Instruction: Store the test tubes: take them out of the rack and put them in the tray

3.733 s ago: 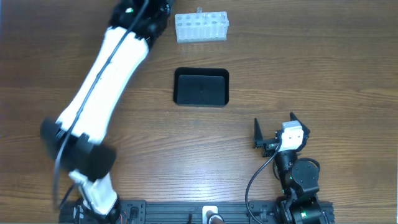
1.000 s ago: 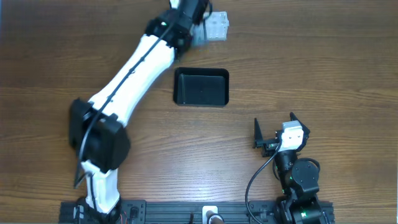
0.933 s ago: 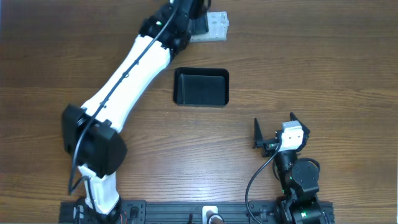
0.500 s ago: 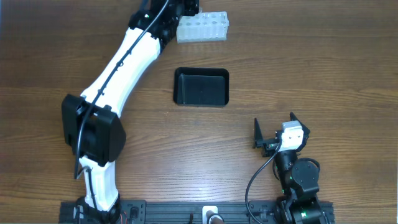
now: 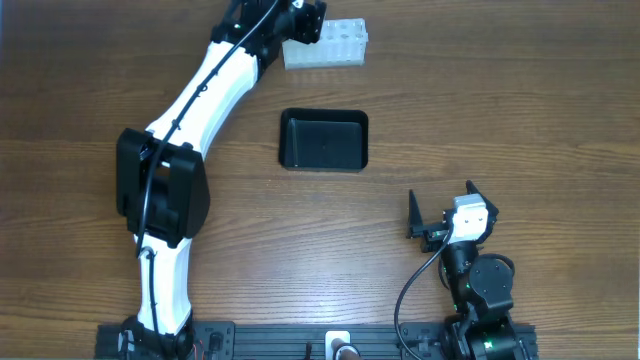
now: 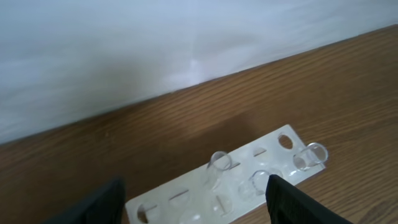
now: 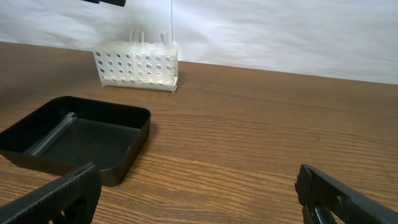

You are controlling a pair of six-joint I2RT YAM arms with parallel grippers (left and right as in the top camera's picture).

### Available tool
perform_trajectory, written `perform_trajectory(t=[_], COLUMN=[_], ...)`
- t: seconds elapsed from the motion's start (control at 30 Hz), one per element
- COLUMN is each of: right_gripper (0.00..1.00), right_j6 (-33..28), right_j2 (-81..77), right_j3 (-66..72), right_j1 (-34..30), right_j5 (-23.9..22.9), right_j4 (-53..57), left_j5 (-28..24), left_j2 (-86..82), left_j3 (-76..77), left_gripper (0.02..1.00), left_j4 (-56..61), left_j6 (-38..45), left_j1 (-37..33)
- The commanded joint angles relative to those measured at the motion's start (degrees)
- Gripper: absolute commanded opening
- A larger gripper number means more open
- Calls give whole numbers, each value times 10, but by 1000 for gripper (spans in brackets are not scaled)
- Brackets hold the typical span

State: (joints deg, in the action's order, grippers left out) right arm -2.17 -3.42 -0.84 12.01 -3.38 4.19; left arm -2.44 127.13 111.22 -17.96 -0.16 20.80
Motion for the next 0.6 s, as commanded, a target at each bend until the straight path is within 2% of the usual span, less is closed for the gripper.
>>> perform_trajectory(t=[0.03, 0.6], right_gripper=[991, 993], right_j6=[-3, -2], right_j2=[4, 4], right_j3=[5, 5], right_j1=[3, 3], right_j5=[3, 3], right_j4=[-2, -2], left_j5=[-16, -16], left_j2=[29, 70], left_j3=[-2, -2], left_gripper=[711, 706], left_j4=[7, 66], left_j6=[16, 19], left_j1=[-5, -5])
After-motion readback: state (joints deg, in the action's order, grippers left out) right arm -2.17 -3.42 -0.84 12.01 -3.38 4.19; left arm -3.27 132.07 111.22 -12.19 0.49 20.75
